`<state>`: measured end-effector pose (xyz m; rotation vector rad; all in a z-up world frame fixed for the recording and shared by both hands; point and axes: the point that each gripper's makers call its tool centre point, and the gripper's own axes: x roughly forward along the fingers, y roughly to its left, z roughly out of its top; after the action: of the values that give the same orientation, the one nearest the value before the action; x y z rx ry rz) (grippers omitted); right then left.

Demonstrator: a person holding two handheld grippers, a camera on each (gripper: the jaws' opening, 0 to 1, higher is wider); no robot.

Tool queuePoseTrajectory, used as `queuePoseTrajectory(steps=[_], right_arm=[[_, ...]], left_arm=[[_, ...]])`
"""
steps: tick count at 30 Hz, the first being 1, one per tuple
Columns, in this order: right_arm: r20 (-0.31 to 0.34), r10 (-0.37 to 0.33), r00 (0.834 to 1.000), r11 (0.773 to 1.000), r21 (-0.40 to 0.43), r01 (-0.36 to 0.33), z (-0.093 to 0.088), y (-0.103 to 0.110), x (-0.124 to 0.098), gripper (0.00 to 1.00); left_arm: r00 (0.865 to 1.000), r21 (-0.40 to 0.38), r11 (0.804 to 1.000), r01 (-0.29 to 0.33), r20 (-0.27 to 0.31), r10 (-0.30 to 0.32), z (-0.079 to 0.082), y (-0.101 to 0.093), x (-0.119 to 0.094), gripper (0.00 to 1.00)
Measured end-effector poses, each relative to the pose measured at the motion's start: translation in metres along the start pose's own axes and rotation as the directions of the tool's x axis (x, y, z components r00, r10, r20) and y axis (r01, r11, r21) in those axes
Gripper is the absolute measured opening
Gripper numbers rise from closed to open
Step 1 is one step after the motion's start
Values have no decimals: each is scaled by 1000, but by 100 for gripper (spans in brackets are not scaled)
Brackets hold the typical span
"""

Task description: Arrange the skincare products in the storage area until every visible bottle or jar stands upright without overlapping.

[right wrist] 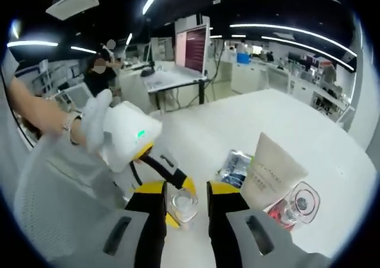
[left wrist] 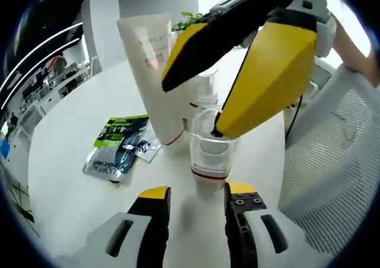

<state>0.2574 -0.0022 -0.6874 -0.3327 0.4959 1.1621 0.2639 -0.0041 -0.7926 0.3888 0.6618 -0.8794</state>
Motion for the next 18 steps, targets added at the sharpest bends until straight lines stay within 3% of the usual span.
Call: queuePoseTrajectory(steps=[7,14,18], right_arm=[[52,-51,997,998,25,49,0,7,-26,26],[7,-129,992,989,71,128,-31,10,-45,27],[-14,-199,980,975,102,199,-45,8,-50,28]], left_arm=[[1000,-19,1000,1,-10,-2,-2,-1,-1,31],[1000,-36,999,-4,-21,3,-5,1,-1,28],[999,-47,999,12,-37,-14,-9,-4,0,22]])
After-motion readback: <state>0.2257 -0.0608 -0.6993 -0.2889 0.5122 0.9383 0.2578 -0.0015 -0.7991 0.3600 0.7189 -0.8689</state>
